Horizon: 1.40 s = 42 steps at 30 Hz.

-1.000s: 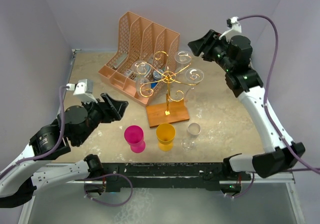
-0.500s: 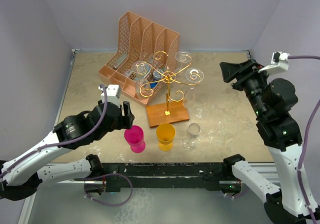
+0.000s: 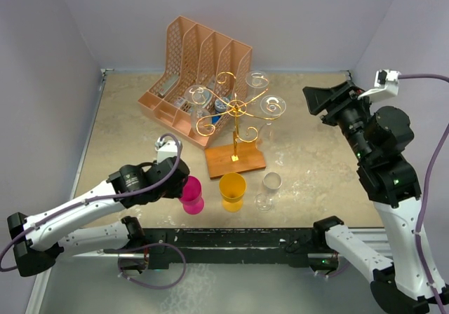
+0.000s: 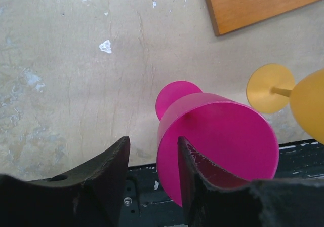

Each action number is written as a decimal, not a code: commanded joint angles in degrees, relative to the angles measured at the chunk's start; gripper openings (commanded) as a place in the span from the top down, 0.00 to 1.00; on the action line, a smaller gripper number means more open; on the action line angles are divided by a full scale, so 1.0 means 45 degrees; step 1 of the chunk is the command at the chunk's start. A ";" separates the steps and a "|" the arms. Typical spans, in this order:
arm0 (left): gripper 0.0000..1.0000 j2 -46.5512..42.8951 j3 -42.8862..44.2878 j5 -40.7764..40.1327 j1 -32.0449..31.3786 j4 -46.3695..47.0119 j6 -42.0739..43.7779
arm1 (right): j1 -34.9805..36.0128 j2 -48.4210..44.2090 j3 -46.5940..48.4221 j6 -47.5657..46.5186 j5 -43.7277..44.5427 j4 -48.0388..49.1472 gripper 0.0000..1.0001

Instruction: Place the wine glass upside down on the wine glass rack

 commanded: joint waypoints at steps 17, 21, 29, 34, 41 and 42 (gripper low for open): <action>1.00 0.0304 0.1093 -0.1247 0.0002 -0.0577 -0.0803 | -0.0018 -0.0204 -0.0239 0.0001 -0.1170 0.1613 0.36; 1.00 -0.0358 0.2469 -0.2533 0.0013 -0.1409 -0.1010 | -0.0016 -0.0641 -0.1298 -0.0251 -0.1671 0.2584 0.35; 1.00 -0.1770 0.5478 -0.6948 0.0002 -0.2388 -0.2136 | -0.0016 -0.1808 -0.3407 -0.0596 -0.4557 0.5352 0.16; 1.00 -0.3376 0.5170 -0.8337 0.0002 0.0721 -0.1458 | -0.0001 -0.1690 -0.3878 -0.0069 -0.6332 0.6964 0.17; 1.00 -0.4115 0.4851 -0.8100 0.0002 0.4169 0.0310 | 0.0211 -0.0434 -0.3223 0.1401 -0.7495 0.8870 0.21; 1.00 -0.4125 0.4880 -0.8050 0.0002 0.4451 0.0453 | 0.0310 -0.0212 -0.3059 0.1416 -0.7397 0.8975 0.21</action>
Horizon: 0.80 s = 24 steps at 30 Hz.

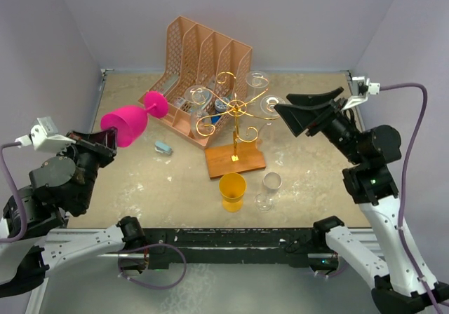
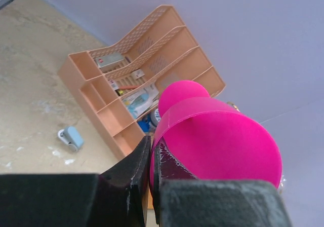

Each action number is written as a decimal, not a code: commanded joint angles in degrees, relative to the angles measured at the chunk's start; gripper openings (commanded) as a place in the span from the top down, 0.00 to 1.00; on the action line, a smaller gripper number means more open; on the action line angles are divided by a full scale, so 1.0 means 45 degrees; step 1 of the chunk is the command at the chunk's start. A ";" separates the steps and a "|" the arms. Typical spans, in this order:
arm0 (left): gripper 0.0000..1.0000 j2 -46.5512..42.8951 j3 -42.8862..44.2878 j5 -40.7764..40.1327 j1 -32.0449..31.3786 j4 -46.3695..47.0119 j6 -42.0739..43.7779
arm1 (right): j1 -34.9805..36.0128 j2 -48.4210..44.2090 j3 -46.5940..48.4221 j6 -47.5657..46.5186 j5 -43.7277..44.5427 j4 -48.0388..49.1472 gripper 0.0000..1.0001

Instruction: Place the wine glass upside down on the wine glass rack

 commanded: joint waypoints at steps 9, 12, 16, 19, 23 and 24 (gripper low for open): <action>1.00 -0.0111 0.0635 0.1588 -0.0005 0.6582 0.3221 | 0.5150 0.3278 0.2699 0.0540 0.4388 0.2453 0.27; 1.00 -0.0119 0.0669 0.2833 0.0002 0.8273 0.4027 | 0.6657 0.3656 0.2685 0.1113 0.6354 0.3339 0.27; 1.00 0.0129 0.0521 0.4029 -0.0003 0.9744 0.4501 | 0.8463 0.4185 0.2468 0.2328 0.8342 0.5001 0.28; 1.00 0.0297 0.0225 0.4759 -0.0005 1.0703 0.4681 | 1.0250 0.4745 0.2655 0.2791 1.0461 0.5798 0.28; 1.00 0.0592 0.0030 0.5640 -0.0008 1.1473 0.4565 | 1.1625 0.5414 0.3104 0.4156 1.2468 0.6604 0.30; 1.00 0.0630 0.0050 0.5857 -0.0008 1.1448 0.4479 | 1.1800 0.5565 0.3279 0.4645 1.2728 0.6623 0.30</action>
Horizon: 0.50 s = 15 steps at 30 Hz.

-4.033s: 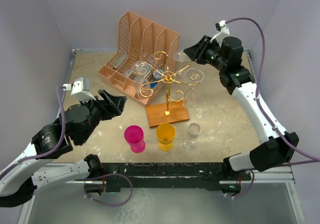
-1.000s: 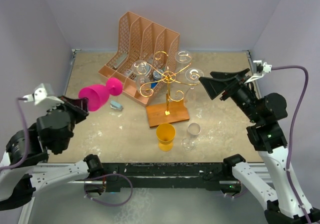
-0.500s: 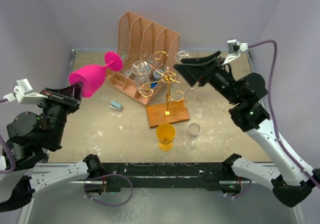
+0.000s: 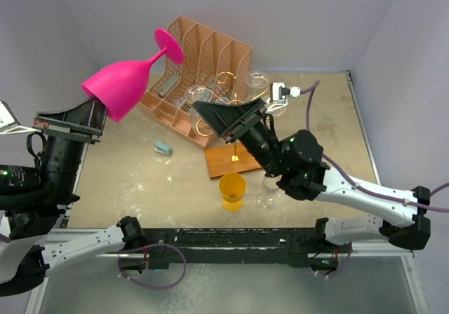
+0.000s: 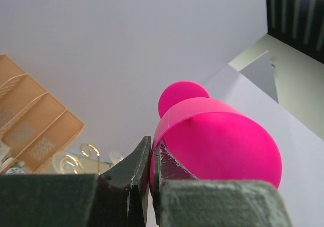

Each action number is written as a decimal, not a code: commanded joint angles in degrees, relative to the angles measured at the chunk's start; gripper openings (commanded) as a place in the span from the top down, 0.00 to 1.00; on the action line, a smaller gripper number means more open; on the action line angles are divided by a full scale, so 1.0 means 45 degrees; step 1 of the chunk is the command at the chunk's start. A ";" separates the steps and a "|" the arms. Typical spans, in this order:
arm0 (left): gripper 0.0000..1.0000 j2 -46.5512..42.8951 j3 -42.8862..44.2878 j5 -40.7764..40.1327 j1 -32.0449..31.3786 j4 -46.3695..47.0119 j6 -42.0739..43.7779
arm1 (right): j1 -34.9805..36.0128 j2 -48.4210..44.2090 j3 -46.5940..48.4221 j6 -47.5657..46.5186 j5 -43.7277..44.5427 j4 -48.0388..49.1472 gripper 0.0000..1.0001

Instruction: Place the wine glass upside down on the wine glass rack

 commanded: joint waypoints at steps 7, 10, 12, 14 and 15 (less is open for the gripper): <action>1.00 0.0183 -0.1044 0.2305 -0.0007 0.2349 0.0196 | 0.1174 0.1333 0.1373 0.2986 0.3000 0.3340 0.33; 1.00 0.0215 -0.1221 0.2250 -0.0008 0.2446 0.0202 | 0.1214 0.1658 0.1681 0.3248 0.3206 0.3510 0.33; 1.00 0.0206 -0.1393 0.2372 -0.0008 0.2497 0.0087 | 0.1205 0.1964 0.2081 0.3609 0.3429 0.3139 0.35; 1.00 0.0180 -0.1589 0.2546 -0.0007 0.2648 0.0011 | 0.1210 0.2266 0.2585 0.3924 0.3781 0.2576 0.41; 1.00 0.0172 -0.1681 0.2592 -0.0008 0.2783 0.0016 | 0.1210 0.2402 0.2834 0.4177 0.3950 0.2154 0.41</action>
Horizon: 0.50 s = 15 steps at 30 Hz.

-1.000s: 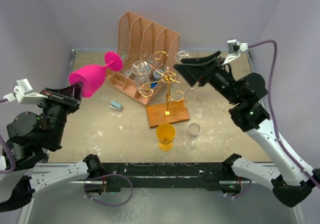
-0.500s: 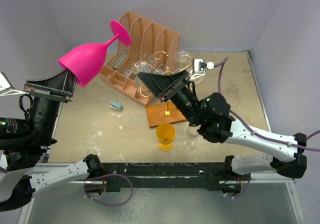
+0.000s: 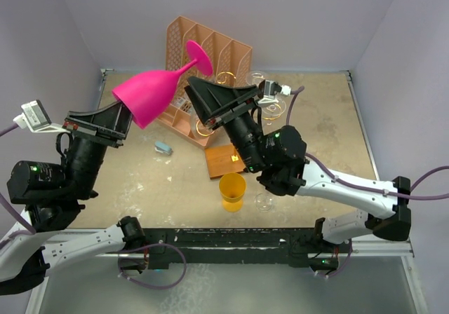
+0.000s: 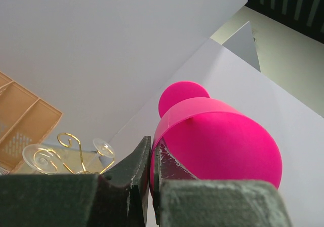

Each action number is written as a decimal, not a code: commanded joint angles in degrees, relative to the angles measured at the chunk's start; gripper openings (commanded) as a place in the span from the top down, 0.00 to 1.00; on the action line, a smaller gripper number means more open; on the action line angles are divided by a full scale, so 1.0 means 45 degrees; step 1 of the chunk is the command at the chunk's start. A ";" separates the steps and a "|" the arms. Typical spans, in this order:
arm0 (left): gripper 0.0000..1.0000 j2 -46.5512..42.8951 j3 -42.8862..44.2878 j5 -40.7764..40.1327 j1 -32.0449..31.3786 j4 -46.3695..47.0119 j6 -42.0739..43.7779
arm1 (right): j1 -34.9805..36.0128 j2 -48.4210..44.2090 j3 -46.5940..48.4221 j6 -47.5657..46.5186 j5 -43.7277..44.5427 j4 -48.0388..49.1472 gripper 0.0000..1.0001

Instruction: Place the wine glass upside down on the wine glass rack

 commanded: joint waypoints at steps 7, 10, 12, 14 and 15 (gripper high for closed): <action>1.00 0.0040 -0.0255 0.0954 -0.0008 0.1106 -0.0087 | 0.0063 0.0845 0.2154 0.1417 0.1360 -0.0547 0.43; 1.00 -0.0014 -0.0362 0.0969 -0.0008 0.1107 -0.0096 | 0.0070 0.1029 0.2346 0.1411 0.1195 -0.0493 0.48; 1.00 -0.0056 -0.0394 0.0945 0.0002 0.1078 -0.0064 | 0.0065 0.1127 0.2317 0.1415 0.0821 -0.0320 0.54; 1.00 -0.0060 -0.0405 0.0962 -0.0007 0.1026 0.0023 | 0.0052 0.1160 0.2178 0.1237 0.0517 0.0091 0.63; 1.00 -0.0054 -0.0396 0.1011 -0.0005 0.0991 0.0047 | 0.0059 0.1171 0.2125 0.1076 0.0434 0.0303 0.68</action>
